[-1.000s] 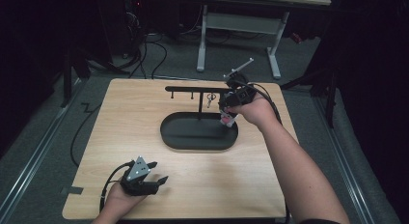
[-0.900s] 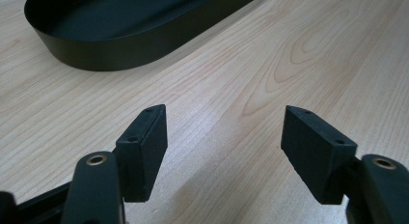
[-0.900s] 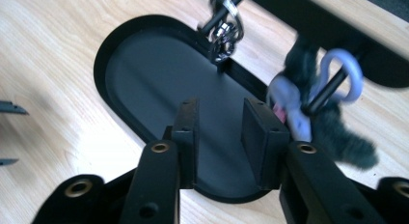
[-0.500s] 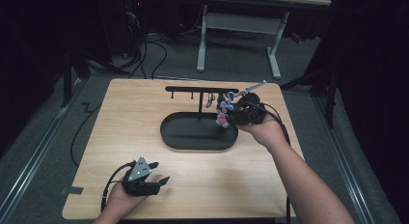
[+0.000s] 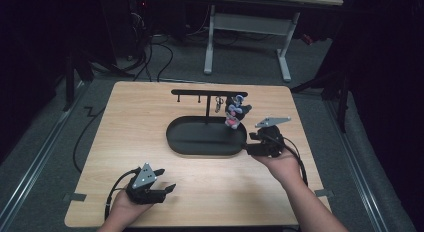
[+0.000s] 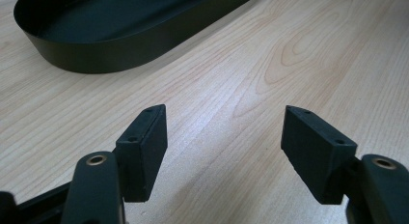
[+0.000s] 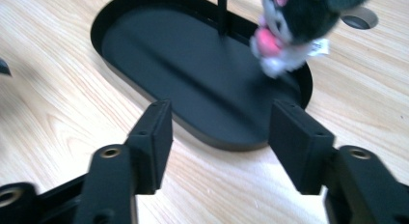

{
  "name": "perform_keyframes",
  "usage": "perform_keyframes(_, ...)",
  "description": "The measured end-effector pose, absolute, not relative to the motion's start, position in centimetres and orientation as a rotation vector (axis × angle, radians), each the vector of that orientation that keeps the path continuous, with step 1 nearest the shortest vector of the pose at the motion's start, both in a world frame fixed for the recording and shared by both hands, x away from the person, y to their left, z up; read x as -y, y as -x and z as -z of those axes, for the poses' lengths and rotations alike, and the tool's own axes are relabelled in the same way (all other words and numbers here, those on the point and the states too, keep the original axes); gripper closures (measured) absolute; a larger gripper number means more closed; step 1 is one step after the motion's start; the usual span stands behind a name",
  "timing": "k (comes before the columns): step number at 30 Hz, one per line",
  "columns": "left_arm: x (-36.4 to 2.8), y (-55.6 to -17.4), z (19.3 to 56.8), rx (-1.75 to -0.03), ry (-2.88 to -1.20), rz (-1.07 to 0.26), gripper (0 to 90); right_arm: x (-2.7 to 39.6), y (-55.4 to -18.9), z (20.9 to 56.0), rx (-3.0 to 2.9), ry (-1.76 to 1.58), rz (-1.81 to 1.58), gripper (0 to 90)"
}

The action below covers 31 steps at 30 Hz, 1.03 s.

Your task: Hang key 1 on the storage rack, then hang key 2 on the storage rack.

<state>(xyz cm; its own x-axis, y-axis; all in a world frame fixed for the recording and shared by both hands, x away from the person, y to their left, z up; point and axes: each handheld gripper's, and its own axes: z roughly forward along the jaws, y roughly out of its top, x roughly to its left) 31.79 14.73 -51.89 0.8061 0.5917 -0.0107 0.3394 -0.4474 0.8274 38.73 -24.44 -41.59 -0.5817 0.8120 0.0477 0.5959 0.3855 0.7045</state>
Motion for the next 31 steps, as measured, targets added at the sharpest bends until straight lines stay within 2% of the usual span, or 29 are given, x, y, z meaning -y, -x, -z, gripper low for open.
perform_keyframes(5,-14.5,-31.9,51.9,-0.693,-2.071,-0.349,33.9,24.9,-36.8,43.5,-2.305,-1.192,-1.027,33.7)
perform_keyframes(8,-14.3,-32.1,51.9,-0.688,-2.074,-0.344,33.8,25.6,-35.3,45.7,-2.265,-1.184,-1.054,27.7)
perform_keyframes(13,-14.2,-32.2,51.9,-0.697,-2.059,-0.321,33.8,26.4,-33.8,48.4,-2.217,-1.225,-1.082,24.9)
perform_keyframes(14,-14.2,-32.2,51.9,-0.697,-2.052,-0.318,33.9,27.0,-32.9,49.9,-2.199,-1.260,-1.091,20.9)
perform_keyframes(19,-14.0,-31.9,51.6,-0.686,-2.046,-0.317,33.9,28.5,-30.3,52.4,-2.126,-1.268,-1.099,14.4)
perform_keyframes(31,-13.4,-31.8,51.6,-0.710,-2.035,-0.340,33.4,28.6,-29.6,52.7,-2.128,-1.237,-1.097,12.6)
